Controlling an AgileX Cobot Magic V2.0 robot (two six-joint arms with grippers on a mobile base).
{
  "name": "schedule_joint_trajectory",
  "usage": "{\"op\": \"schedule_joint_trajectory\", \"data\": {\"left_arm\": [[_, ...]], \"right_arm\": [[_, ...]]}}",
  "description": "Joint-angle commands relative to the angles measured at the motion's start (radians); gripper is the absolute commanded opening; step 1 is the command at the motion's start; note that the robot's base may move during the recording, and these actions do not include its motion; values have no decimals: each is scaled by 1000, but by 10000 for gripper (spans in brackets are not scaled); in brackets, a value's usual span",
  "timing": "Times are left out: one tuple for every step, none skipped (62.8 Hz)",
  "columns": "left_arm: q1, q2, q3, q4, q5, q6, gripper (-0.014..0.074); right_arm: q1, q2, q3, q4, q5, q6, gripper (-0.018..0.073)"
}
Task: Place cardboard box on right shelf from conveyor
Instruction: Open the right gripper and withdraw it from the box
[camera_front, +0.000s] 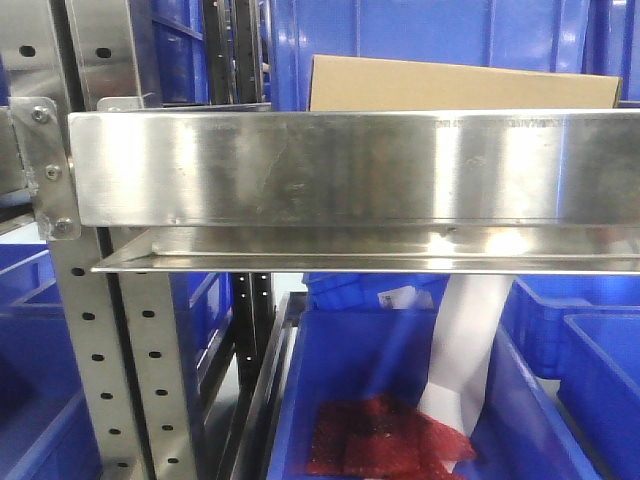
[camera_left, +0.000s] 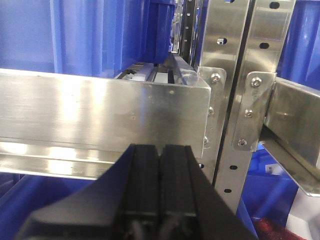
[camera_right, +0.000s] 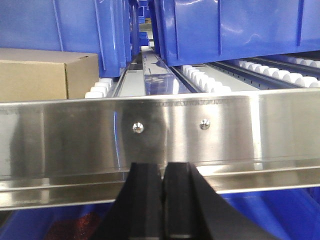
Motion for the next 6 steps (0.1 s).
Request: {"op": "schedule_joint_trajectory", "data": {"left_arm": [[1,-12,-2,-7,-91,-5,-119],[1,-12,-2,-7,-91,-5,-119],[1,-12,-2,-7,-91,-5,-119],[1,-12,-2,-7,-91,-5,-119],[1,-12,-2,-7,-91,-5,-119],[1,-12,-2,-7,-91,-5,-119]], "right_arm": [[-3,-14,-4,4,-93,-6,36],[-3,-14,-4,4,-93,-6,36],[-3,-14,-4,4,-93,-6,36],[-3,-14,-4,4,-93,-6,36],[-3,-14,-4,4,-93,-6,36],[-3,-14,-4,4,-93,-6,36]]}}
